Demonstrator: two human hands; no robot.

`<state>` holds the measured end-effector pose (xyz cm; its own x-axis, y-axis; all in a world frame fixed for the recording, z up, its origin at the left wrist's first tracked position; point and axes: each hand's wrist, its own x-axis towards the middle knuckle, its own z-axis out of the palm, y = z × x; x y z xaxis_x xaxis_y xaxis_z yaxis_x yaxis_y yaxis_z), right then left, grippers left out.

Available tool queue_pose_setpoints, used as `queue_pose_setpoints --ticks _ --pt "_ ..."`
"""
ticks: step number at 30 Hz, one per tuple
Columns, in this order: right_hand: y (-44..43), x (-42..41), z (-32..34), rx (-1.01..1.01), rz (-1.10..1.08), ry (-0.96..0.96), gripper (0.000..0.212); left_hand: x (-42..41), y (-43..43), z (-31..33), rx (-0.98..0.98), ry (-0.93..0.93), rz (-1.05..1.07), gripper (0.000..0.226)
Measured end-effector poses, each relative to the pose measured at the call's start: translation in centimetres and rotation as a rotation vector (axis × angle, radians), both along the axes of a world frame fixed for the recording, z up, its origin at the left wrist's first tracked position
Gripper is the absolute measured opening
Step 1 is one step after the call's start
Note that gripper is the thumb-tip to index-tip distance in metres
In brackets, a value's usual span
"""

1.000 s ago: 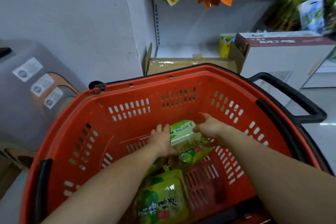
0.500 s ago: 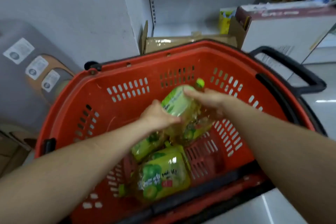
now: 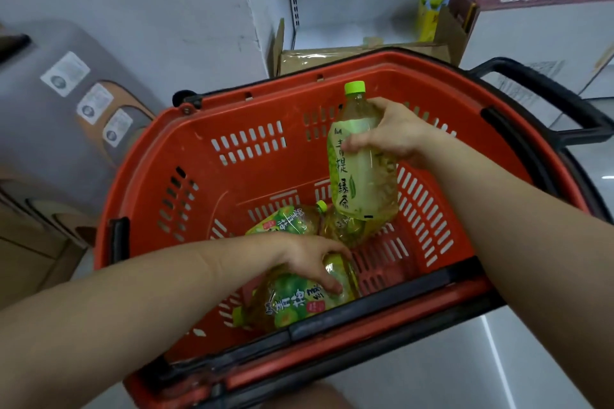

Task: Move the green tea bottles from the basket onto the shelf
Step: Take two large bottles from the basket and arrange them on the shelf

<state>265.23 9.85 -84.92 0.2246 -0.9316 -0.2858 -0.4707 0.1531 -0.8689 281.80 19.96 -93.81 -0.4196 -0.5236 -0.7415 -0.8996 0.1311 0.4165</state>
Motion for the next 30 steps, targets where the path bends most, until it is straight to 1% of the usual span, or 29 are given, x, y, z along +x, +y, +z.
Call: queue_pose_setpoints --ticks 3,6,8,11,13,14,15,17,18,19,22,24,25,26,28,29,30 --pt "0.0 0.3 0.0 -0.008 0.005 -0.005 0.100 0.1 -0.4 -0.3 -0.043 0.000 -0.023 0.063" --pt "-0.1 0.3 -0.2 -0.010 0.019 0.028 0.103 -0.3 -1.0 -0.4 -0.143 -0.031 -0.063 0.060" --pt "-0.1 0.3 -0.3 -0.009 0.032 0.039 0.105 -0.1 -1.8 0.0 -0.160 -0.033 -0.025 0.058" --pt "-0.1 0.3 -0.4 -0.011 0.044 0.055 0.109 1.2 -3.1 0.3 -0.127 -0.019 0.085 0.058" --pt "-0.1 0.3 -0.4 -0.012 0.039 0.048 0.108 1.9 -3.7 0.5 -0.053 0.012 0.157 0.059" --pt "-0.1 0.3 -0.3 -0.016 0.037 0.043 0.108 2.1 -3.9 0.6 -0.020 0.020 0.174 0.062" --pt "-0.1 0.4 -0.2 -0.019 0.037 0.040 0.106 2.2 -4.0 0.8 -0.001 0.006 0.166 0.071" --pt "-0.1 0.4 -0.1 -0.021 0.044 0.033 0.103 2.1 -4.2 1.1 0.007 -0.086 0.102 0.093" --pt "-0.1 0.4 -0.1 -0.024 0.047 0.029 0.101 2.0 -4.3 1.3 -0.001 -0.147 0.067 0.098" --pt "-0.1 0.4 -0.1 -0.029 0.050 0.029 0.101 1.9 -4.4 1.9 -0.014 -0.210 0.027 0.095" --pt "-0.1 0.2 0.1 -0.049 0.059 0.038 0.103 1.9 -4.5 4.6 -0.062 -0.357 -0.114 0.066" --pt "-0.1 0.3 0.4 -0.061 0.067 0.027 0.102 3.3 -3.5 6.5 -0.122 -0.449 -0.204 0.059" --pt "0.0 0.4 0.6 -0.069 0.071 0.019 0.102 4.5 -2.7 7.3 -0.177 -0.486 -0.231 0.064" --pt "0.2 0.4 0.8 -0.079 0.071 0.010 0.102 5.7 -1.9 7.9 -0.245 -0.501 -0.215 0.073" --pt "0.4 0.4 1.4 -0.104 0.082 -0.012 0.103 7.8 0.2 9.4 -0.413 -0.438 -0.097 0.091" --pt "0.5 0.5 1.7 -0.120 0.087 -0.021 0.103 8.6 1.1 10.5 -0.497 -0.389 -0.061 0.095" --pt "0.7 0.5 2.1 -0.133 0.087 -0.035 0.103 9.2 1.9 11.8 -0.577 -0.351 -0.047 0.095"
